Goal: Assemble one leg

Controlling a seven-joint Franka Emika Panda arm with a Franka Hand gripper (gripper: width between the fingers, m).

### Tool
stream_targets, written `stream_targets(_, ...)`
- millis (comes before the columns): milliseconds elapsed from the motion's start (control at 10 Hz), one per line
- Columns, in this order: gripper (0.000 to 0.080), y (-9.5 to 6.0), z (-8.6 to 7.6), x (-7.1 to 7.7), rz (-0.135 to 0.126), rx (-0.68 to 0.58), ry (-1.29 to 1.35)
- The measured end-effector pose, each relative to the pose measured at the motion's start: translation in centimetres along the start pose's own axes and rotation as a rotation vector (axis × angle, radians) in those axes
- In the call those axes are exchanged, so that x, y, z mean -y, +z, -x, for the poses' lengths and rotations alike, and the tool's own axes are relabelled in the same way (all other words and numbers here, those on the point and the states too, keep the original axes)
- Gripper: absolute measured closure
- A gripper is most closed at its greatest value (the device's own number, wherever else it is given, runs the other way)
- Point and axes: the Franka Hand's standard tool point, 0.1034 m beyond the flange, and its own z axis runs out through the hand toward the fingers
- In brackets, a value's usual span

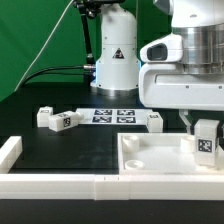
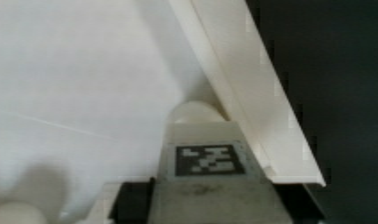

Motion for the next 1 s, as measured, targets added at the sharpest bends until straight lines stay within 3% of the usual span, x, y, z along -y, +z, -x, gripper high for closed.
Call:
stream_targets(400,0.0506,0.22,0.71,0.75,0.001,-0.001,0.448)
stream_targets(600,0.0506,0.27,0.91,1.04,0.001,-0.004,0.509)
stream_targets(700,0.0418,0.27,0.92,1.05,0.001,-0.004,0.468)
stream_targets(800,0.0418,0.26,0.93,1.07,0.001,-0.004,0.462)
stream_targets(900,0.0226,0.18,0.82,0.99,0.002,-0.007,0.376)
stream_targets(1000,0.0168,0.16,0.7,0.85,0.003,-0.008,0.236)
